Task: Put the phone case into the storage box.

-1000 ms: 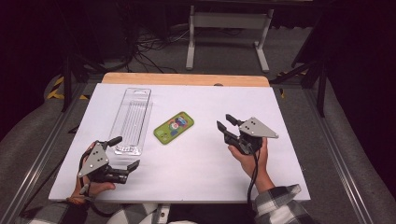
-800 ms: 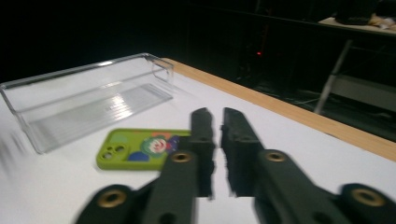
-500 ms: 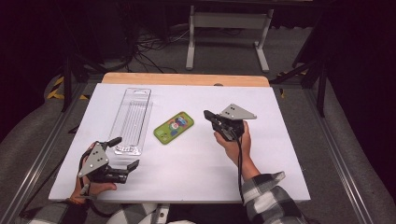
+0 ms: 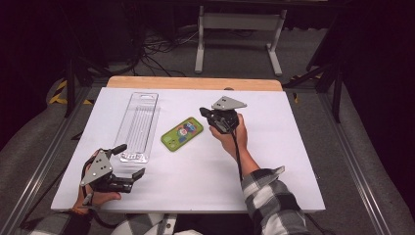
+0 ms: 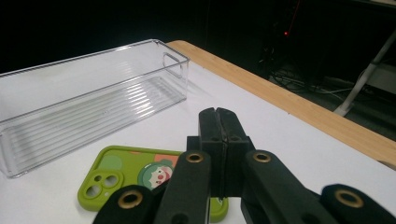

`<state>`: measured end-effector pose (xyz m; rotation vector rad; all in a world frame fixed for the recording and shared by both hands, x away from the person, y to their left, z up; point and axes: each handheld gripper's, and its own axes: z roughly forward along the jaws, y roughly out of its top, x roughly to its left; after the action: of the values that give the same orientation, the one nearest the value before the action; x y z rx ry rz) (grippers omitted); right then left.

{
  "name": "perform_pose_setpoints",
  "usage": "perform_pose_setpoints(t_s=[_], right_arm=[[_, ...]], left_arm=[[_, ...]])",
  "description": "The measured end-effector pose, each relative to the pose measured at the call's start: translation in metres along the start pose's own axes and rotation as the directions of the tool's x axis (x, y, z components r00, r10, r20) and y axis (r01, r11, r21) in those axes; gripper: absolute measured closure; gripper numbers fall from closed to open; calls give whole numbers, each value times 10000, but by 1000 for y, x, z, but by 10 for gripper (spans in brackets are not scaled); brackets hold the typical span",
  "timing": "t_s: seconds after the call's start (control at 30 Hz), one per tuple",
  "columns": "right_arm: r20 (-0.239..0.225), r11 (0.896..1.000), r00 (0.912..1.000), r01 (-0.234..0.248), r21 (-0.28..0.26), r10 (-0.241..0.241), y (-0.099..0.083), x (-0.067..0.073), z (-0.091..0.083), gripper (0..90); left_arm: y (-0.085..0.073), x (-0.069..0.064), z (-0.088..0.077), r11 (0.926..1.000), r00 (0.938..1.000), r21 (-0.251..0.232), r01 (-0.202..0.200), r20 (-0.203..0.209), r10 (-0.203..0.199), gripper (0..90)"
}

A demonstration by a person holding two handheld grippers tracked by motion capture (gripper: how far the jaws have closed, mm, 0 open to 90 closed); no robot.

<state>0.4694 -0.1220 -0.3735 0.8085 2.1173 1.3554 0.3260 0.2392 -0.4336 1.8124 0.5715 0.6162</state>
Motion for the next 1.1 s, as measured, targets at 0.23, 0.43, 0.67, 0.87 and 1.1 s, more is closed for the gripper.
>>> perform_pose_setpoints(t_s=[0.23, 0.43, 0.67, 0.87, 1.1], right_arm=[[68, 9994, 9995, -303, 147, 302, 4, -9, 18, 900], [93, 9983, 9992, -401, 433, 397, 5, -16, 40, 900], [-44, 9943, 9988, -473, 955, 479, 3, -22, 64, 900], [-337, 9850, 9976, -541, 1641, 605, -6, -23, 85, 900], [-490, 9764, 9974, -415, 2121, 530, -13, -18, 102, 900]], left_arm=[[0, 0, -2, 10000, 9999, -50, 86, -113, -87, 49], [-1, 1, -2, 10000, 9999, 41, 49, -133, -48, 53], [-2, 4, -5, 10000, 9997, 0, 48, -236, -48, 54], [-4, 3, -8, 9999, 9995, 36, 102, -289, -101, 53], [-5, 3, -10, 10000, 9995, 28, 51, -326, -50, 54]])
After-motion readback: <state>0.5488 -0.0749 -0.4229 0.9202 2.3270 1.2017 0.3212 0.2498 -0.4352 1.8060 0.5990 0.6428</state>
